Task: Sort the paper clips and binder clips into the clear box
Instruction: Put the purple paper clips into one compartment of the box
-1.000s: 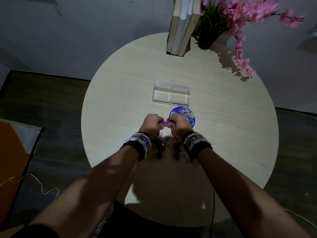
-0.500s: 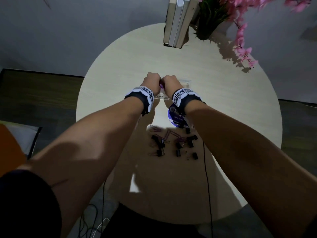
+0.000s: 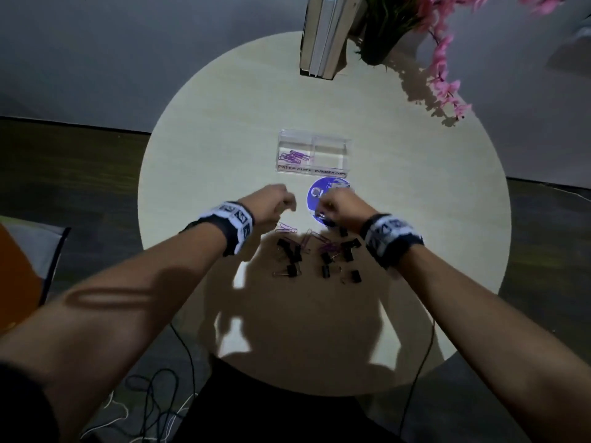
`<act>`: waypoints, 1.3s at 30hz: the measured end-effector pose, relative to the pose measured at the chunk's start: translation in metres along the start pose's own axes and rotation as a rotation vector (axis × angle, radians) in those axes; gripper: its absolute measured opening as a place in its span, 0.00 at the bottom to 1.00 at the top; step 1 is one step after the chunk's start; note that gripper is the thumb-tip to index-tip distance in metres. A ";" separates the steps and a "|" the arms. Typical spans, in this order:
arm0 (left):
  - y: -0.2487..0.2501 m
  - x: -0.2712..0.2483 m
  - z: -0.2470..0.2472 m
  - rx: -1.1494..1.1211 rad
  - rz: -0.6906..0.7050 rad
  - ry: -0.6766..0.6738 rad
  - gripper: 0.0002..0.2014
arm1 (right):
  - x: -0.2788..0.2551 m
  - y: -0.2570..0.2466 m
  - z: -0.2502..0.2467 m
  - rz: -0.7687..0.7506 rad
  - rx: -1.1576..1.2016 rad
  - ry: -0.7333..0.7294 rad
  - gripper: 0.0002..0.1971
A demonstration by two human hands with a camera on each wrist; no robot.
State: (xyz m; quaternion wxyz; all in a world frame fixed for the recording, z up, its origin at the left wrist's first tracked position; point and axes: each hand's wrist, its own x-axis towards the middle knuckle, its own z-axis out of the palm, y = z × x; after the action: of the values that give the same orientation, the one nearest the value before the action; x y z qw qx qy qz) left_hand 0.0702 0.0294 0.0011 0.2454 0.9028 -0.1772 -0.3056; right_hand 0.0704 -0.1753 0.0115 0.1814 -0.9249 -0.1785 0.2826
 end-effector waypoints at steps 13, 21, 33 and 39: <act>0.023 -0.004 0.058 -0.036 -0.073 -0.025 0.20 | -0.035 0.002 0.062 -0.068 -0.064 0.023 0.07; 0.025 -0.008 0.059 0.085 -0.052 0.023 0.14 | -0.027 -0.011 0.062 0.010 0.005 -0.004 0.12; 0.030 -0.006 0.061 0.128 -0.066 0.045 0.13 | -0.021 -0.011 0.067 0.016 -0.038 0.051 0.13; 0.030 -0.004 0.061 0.055 -0.067 0.091 0.17 | -0.019 -0.013 0.066 0.046 -0.023 0.030 0.17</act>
State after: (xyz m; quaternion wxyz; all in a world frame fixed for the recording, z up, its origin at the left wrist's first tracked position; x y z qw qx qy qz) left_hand 0.0228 -0.0139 -0.0230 0.2178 0.9276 -0.1438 -0.2674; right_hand 0.0142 -0.1570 -0.0249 0.1668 -0.9349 -0.1578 0.2706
